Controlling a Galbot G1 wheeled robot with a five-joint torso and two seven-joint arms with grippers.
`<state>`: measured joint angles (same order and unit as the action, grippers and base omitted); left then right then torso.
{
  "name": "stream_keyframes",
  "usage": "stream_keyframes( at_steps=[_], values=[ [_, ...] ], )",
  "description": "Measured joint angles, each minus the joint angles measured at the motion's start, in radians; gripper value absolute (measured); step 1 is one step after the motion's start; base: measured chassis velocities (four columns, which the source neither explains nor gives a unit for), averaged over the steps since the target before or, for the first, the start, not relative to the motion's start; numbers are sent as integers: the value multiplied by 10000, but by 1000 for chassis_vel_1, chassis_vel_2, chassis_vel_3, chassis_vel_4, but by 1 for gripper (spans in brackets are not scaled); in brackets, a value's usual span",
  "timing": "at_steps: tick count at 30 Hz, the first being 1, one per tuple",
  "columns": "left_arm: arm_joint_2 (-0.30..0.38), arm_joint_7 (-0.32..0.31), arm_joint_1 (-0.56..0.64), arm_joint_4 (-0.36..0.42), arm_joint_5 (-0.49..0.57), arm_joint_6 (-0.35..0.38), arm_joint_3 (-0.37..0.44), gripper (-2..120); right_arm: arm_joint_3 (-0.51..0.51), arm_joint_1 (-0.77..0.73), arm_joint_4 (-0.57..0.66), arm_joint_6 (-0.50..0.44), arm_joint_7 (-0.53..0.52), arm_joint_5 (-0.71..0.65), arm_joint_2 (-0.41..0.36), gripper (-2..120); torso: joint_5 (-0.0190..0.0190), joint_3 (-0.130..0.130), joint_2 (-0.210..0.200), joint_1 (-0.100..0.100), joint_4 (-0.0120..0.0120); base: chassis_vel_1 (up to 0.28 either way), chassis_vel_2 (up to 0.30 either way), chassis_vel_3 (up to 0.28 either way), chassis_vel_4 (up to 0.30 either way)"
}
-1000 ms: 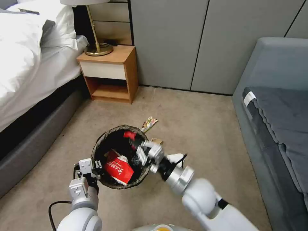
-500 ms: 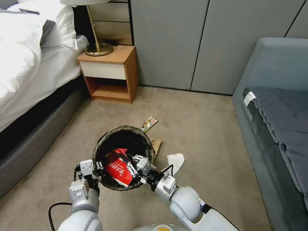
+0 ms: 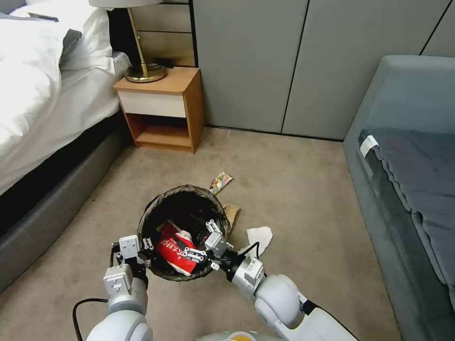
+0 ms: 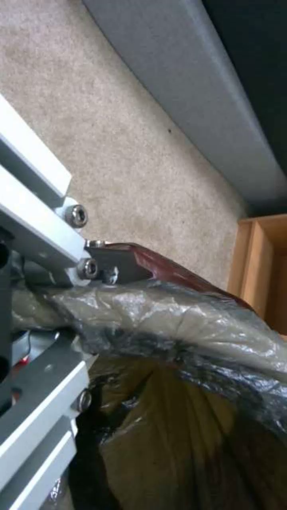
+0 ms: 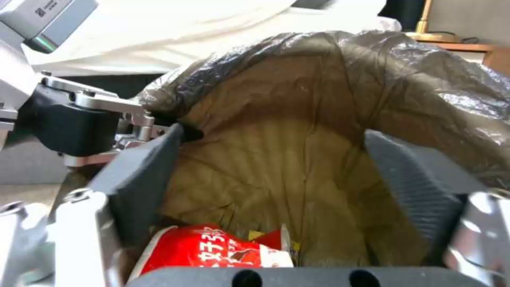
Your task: Pick up the trash bin, then pick up the garbage from the floor and place it into the trash bin.
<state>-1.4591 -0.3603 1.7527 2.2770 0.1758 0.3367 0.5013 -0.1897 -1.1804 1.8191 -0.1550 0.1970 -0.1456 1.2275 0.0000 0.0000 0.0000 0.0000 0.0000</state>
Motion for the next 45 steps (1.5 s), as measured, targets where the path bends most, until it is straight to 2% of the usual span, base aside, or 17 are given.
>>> stream_keyframes(
  at_steps=[1,4,9,12,13,17,19,21,25,32,41,45],
  values=[
    [0,0,0,0,0,0,0,0,0,0,0,0,0,0,0,86,0,0,0,0,0,0,0,0,0],
    [3,0,0,0,3,0,9,0,27,-3,126,1,-23,-7,-14,99,0,0,0,1,0,0,0,0,0],
    [9,1,-3,-25,4,-2,42,0,191,-17,610,10,-217,-15,8,100,1,0,0,1,0,0,0,0,0],
    [31,4,-46,-159,19,-6,119,0,618,-306,1812,62,-925,214,76,100,0,0,0,1,2,0,0,0,0],
    [31,4,-46,-159,19,-6,119,0,618,-306,1812,62,-925,214,76,100,0,0,0,1,2,0,0,0,0],
    [88,6,-175,-356,147,-21,285,0,1737,-1595,3272,171,-2166,1037,341,100,-1,0,0,1,0,0,0,0,0],
    [100,6,-200,-400,173,-28,322,0,2050,-1955,3412,135,-2280,1178,410,100,0,0,0,0,0,0,0,0,0],
    [122,4,-247,-457,285,-39,408,0,2875,-3178,3671,-44,-2589,1390,563,100,0,0,0,0,-2,0,0,0,0],
    [147,5,-295,-460,358,-42,420,0,3268,-4166,3597,-363,-3152,1763,709,100,0,-1,1,0,-2,0,0,0,0],
    [179,5,-257,-383,435,-42,421,0,3283,-4959,3144,-732,-3417,2402,1046,100,0,-1,0,0,0,0,0,0,0],
    [246,8,-163,-229,509,-45,480,0,3279,-4741,2852,-679,-3457,2423,1157,100,0,0,0,0,0,0,0,0,0],
    [259,8,-160,-190,509,-45,475,0,3505,-4334,2782,-264,-3572,2035,1133,100,0,0,0,1,0,0,0,0,0]
  ],
)
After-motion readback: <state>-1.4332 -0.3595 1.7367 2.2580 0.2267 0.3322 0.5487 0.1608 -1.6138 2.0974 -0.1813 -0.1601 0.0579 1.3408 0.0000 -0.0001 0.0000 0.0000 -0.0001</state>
